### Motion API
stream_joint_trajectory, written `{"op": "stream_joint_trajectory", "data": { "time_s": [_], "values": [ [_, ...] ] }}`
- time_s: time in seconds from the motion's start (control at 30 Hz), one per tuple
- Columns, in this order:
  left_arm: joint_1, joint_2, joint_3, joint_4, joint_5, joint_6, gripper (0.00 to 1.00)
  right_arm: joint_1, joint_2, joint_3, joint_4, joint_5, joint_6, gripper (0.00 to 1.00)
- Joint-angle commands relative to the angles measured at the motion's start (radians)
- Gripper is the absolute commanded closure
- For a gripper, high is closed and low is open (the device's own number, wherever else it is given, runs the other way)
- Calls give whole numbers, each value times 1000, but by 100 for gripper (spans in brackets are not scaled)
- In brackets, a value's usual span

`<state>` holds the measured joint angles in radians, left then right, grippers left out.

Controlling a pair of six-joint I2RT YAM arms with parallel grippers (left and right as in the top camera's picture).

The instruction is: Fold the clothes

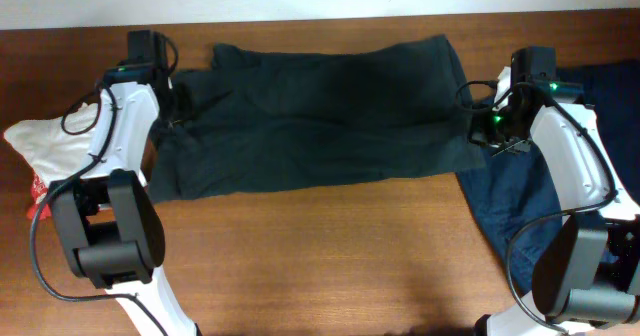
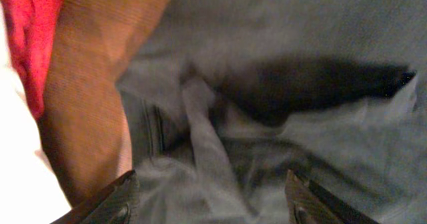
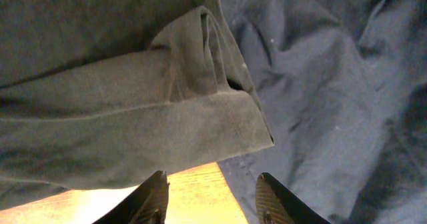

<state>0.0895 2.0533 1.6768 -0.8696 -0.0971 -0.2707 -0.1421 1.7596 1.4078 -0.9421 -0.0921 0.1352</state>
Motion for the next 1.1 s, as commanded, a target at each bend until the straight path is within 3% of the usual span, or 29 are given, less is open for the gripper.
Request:
{"op": "stream_joint_trajectory", "data": {
  "time_s": [0.0,0.1,0.2,0.37,0.53,0.63,0.7,0.77,0.9,0.97,1.07],
  "values": [
    [-13,-1,14,-72,87,-20,26,5,0,-5,19,-8,0,54],
    [-22,-1,12,-220,205,-20,26,5,2,-5,40,-19,0,54],
    [-42,-1,-3,-291,212,-5,26,7,37,-5,88,-126,-12,55],
    [-66,0,-164,-226,206,-5,27,12,180,-5,124,-143,-11,55],
    [-66,0,-320,-132,206,-6,28,12,201,-4,217,-145,28,62],
    [-66,0,-354,-109,206,-5,28,12,201,-4,227,-145,49,75],
    [-66,0,-354,-109,206,-5,28,12,201,-4,225,-177,64,74],
    [-66,0,-354,-108,206,-5,28,11,201,-4,225,-219,65,57],
    [-66,0,-354,-103,206,-5,28,10,201,9,237,-219,65,58],
    [-67,0,-354,-103,206,-5,28,10,201,26,258,-217,78,64],
    [-68,0,-354,-103,206,-5,28,10,201,30,280,-210,132,85]
  ]
}}
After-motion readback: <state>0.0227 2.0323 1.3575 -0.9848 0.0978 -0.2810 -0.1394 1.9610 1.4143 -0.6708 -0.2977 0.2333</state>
